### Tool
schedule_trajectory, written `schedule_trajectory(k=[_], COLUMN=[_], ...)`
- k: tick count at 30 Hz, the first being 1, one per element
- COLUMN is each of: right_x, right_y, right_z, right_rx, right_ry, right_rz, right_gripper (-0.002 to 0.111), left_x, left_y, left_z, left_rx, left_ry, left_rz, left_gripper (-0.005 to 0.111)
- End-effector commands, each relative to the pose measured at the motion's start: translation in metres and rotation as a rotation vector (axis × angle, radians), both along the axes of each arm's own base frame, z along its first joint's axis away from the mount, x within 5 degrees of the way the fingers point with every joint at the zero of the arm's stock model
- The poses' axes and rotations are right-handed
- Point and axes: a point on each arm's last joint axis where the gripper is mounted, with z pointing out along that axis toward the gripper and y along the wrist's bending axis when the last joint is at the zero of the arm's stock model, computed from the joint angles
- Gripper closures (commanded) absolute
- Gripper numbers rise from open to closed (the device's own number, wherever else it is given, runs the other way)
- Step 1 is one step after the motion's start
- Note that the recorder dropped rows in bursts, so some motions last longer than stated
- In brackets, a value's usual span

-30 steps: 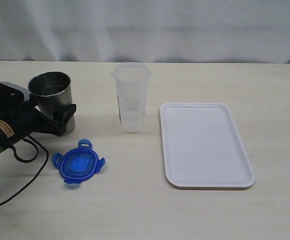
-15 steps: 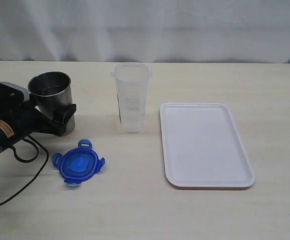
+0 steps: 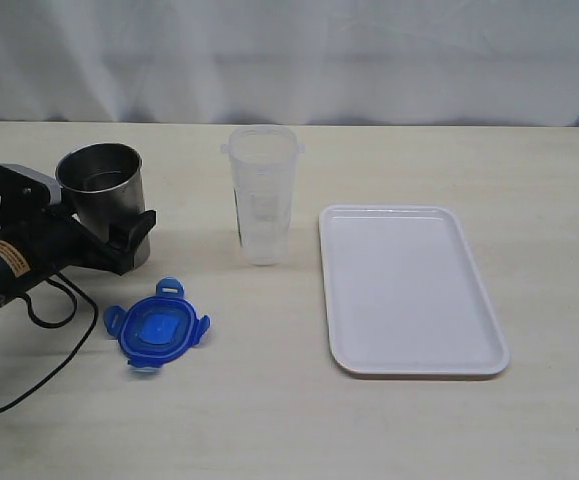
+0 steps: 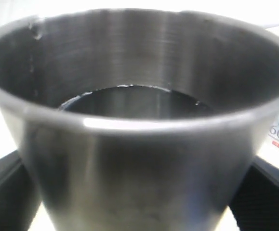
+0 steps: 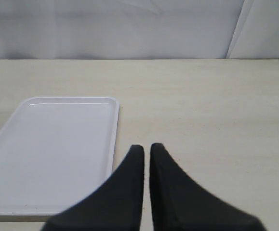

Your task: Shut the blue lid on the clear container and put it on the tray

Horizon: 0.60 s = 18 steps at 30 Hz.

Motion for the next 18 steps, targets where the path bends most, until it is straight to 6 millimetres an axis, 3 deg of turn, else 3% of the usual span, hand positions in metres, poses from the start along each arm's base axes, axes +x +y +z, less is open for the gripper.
schedule_trajectory(k=[1,18], right_x=[0.0,0.0], right_y=[-0.0003,-0.0003], right_z=[-0.0003,-0.0003], right_rx=[-0.001,-0.001], right_ry=[-0.008,-0.008], right_rz=[-0.006,-0.006], right_gripper=[0.104,0.104], left_x=[0.004,0.0087], left_y=[0.0003,-0.0002], left_z=[0.0028,0.0055], left_rx=[-0.008,-0.012], left_ry=[-0.026,-0.043], left_rz=[0.001,-0.002], left_gripper=[0.021,0.021])
